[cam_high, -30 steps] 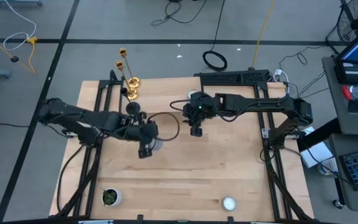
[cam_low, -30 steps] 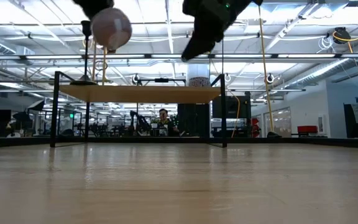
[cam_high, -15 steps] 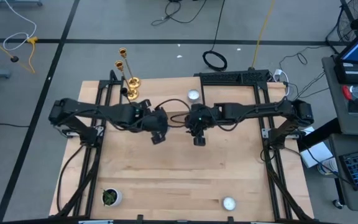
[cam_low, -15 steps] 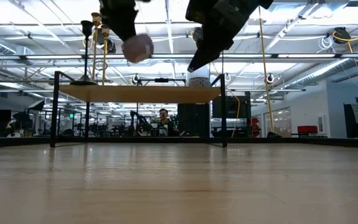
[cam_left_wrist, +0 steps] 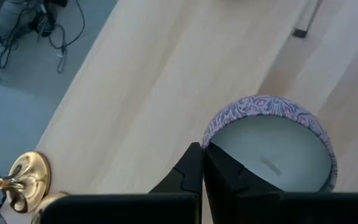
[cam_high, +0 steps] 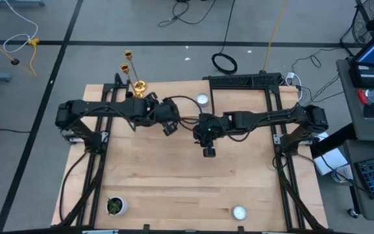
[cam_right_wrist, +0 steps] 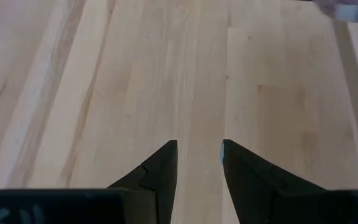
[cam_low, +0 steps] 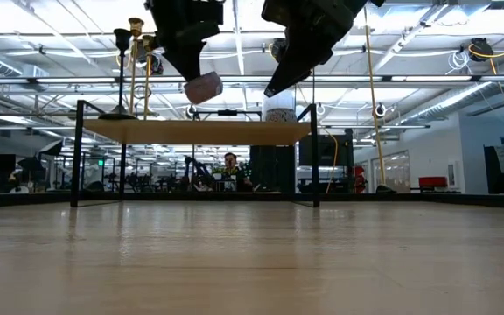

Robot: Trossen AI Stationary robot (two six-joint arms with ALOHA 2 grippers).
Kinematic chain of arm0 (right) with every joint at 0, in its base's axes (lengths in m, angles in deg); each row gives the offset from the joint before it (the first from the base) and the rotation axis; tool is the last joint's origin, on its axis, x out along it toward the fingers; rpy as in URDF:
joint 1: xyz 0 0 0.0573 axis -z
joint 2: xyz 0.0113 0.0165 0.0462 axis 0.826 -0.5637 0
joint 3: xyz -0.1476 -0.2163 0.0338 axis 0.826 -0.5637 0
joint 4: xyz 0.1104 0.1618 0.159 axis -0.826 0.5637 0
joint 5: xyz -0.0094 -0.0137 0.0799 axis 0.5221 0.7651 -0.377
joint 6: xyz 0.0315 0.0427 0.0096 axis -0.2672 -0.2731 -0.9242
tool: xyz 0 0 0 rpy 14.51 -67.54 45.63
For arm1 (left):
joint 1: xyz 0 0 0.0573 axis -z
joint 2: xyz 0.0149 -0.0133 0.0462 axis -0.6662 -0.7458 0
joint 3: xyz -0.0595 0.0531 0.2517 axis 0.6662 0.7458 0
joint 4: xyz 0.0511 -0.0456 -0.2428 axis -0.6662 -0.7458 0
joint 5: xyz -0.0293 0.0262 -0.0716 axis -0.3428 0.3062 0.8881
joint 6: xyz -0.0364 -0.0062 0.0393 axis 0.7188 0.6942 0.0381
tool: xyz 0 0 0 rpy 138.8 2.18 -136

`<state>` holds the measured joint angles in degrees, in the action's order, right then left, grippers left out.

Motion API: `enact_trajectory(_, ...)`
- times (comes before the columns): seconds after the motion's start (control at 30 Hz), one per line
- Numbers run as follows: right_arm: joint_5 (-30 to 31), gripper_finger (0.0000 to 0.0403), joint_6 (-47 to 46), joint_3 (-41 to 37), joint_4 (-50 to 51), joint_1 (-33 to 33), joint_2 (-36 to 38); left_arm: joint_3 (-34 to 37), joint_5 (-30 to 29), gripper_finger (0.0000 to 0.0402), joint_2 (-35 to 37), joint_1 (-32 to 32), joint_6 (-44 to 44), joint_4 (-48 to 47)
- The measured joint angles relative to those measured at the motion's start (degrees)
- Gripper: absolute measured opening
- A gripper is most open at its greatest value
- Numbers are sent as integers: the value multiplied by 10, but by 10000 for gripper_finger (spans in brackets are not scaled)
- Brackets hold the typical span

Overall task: Pick & Place candle stick holders
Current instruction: Put the purple white candle bottle on the shelf

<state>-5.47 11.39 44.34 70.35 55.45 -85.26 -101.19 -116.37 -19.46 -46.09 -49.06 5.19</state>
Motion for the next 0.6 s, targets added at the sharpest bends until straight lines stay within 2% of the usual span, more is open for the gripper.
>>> enact_trajectory(0.17,-2,125,-13,-28,-20,-23,0,0,0,10,0,-23,-6,28)
enact_trajectory(0.37,-3,125,-40,-96,-106,-62,0,0,15,8,0,-52,-37,78)
enact_trajectory(0.6,0,125,-34,-103,-113,-87,0,1,44,5,-5,-89,-45,103)
